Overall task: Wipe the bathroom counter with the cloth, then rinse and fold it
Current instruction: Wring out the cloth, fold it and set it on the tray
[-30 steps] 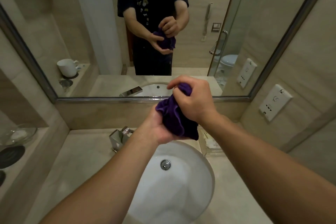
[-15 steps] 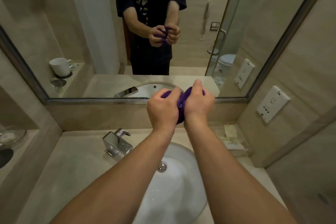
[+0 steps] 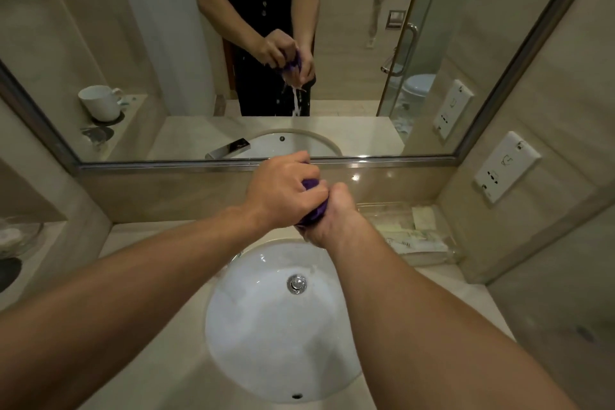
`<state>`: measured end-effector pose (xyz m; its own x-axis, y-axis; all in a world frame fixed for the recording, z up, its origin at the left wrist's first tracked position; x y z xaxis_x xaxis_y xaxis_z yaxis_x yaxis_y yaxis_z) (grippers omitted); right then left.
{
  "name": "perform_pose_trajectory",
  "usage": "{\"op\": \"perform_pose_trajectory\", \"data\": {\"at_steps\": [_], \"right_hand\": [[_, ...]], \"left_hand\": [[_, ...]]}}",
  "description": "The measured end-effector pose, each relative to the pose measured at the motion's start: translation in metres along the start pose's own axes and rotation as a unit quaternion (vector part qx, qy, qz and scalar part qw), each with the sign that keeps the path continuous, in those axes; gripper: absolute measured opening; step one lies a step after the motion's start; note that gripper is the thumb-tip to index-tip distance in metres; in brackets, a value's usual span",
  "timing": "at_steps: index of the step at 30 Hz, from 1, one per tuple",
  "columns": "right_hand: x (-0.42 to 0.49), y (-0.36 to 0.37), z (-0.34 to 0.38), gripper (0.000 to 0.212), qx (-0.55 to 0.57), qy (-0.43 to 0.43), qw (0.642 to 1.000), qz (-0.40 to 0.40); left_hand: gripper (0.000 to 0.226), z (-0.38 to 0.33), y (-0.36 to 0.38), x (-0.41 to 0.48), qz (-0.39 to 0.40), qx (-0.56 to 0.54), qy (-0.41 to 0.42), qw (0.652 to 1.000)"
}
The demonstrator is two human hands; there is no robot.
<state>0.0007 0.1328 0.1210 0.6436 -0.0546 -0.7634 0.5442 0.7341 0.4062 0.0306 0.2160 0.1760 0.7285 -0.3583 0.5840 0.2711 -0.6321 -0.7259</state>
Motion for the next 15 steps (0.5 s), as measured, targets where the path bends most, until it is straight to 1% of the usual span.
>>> {"op": "perform_pose_trajectory", "data": {"at_steps": [3, 5, 6, 7, 9, 10, 12, 13, 14, 15], "right_hand": [[0.005, 0.006, 0.007, 0.033, -0.02, -0.059, 0.998, 0.0], [0.004, 0.009, 0.015, 0.033, -0.026, -0.104, 0.994, 0.011], [0.003, 0.01, 0.02, 0.037, -0.037, -0.126, 0.991, 0.021], [0.001, 0.012, 0.025, 0.043, -0.055, -0.145, 0.987, 0.037], [-0.003, 0.015, 0.03, 0.055, -0.101, -0.173, 0.978, 0.054], [-0.006, 0.016, 0.031, 0.055, -0.116, -0.191, 0.973, 0.048], [-0.01, 0.013, 0.035, 0.046, -0.091, -0.22, 0.971, 0.016], [-0.012, 0.011, 0.037, 0.035, -0.066, -0.227, 0.972, 0.001], [-0.013, 0.009, 0.04, 0.023, -0.05, -0.239, 0.97, -0.013], [-0.015, 0.007, 0.045, 0.014, -0.046, -0.258, 0.965, -0.027]], "left_hand": [[0.037, 0.011, 0.0, -0.004, -0.018, -0.046, -0.112, 0.992], [0.034, 0.019, -0.002, -0.006, -0.035, -0.094, -0.208, 0.973], [0.033, 0.024, -0.003, -0.007, -0.044, -0.14, -0.26, 0.954], [0.03, 0.028, -0.004, -0.009, -0.049, -0.2, -0.316, 0.926], [0.019, 0.029, -0.001, -0.015, -0.058, -0.323, -0.408, 0.852], [0.018, 0.027, 0.0, -0.019, -0.061, -0.363, -0.436, 0.821], [0.043, 0.019, 0.004, -0.024, -0.053, -0.387, -0.471, 0.791], [0.051, 0.016, 0.007, -0.026, -0.046, -0.399, -0.485, 0.777], [0.052, 0.013, 0.01, -0.028, -0.036, -0.425, -0.492, 0.759], [0.047, 0.01, 0.012, -0.029, -0.015, -0.461, -0.495, 0.736]]}}
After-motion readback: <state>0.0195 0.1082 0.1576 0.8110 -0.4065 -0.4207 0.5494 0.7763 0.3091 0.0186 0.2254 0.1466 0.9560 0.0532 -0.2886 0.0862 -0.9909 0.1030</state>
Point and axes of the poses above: each hand's wrist, its own x-axis towards the middle knuckle, its own y-axis out of the palm, z = x × y, the point moved 5 cm from there along x, towards the middle knuckle, and after that the axes turned 4 degrees about x, right-handed, at the moved point
